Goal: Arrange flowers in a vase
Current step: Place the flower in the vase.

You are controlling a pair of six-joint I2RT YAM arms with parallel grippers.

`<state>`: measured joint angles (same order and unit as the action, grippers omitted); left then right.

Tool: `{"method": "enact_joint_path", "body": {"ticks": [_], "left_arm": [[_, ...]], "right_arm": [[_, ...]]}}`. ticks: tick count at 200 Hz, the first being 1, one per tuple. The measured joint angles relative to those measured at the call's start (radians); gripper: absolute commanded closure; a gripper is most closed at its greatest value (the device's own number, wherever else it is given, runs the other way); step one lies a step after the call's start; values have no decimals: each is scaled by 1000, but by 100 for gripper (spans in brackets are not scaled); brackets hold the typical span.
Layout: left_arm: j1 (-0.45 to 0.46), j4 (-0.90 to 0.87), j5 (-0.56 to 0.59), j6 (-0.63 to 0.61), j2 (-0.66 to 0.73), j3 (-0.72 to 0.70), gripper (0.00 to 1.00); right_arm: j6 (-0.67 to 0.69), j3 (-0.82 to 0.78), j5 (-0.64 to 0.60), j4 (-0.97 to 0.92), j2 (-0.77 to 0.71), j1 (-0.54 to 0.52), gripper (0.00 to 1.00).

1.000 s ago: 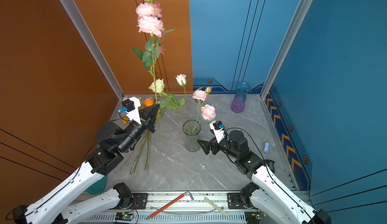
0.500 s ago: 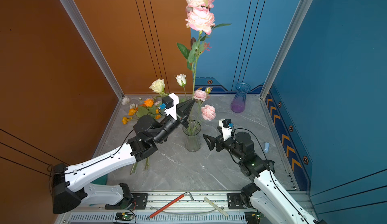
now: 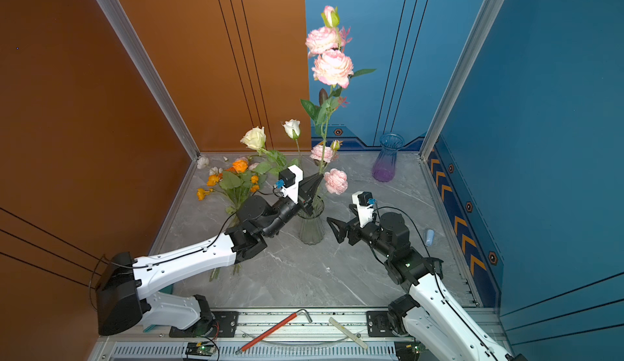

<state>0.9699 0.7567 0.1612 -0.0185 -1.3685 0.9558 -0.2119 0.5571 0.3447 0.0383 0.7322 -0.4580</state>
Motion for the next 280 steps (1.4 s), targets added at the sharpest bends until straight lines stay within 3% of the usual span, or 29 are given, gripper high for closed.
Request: {"method": "enact_joint_path", "body": {"ticks": [78,194,216,245,272,280], "left_arm": [[-2,90,29,31,17,-208,98],[10,116,109,72,53,-343,75],[17,116,119,71,96,-368,66],[26,101,133,49,189,-405,47],[25,-19,130,15,315,-400,33],[25,-87,123,-6,350,-383,24]], "right_arm": [[0,0,5,1,14,0,0],[-4,0,23,8,21,0,0],[-3,0,27,8,21,0,0],[-2,0,38,8,21,-7,0],[14,-4,37,22,20,-44,0],[26,-6,35,24,19,-55,0]]}}
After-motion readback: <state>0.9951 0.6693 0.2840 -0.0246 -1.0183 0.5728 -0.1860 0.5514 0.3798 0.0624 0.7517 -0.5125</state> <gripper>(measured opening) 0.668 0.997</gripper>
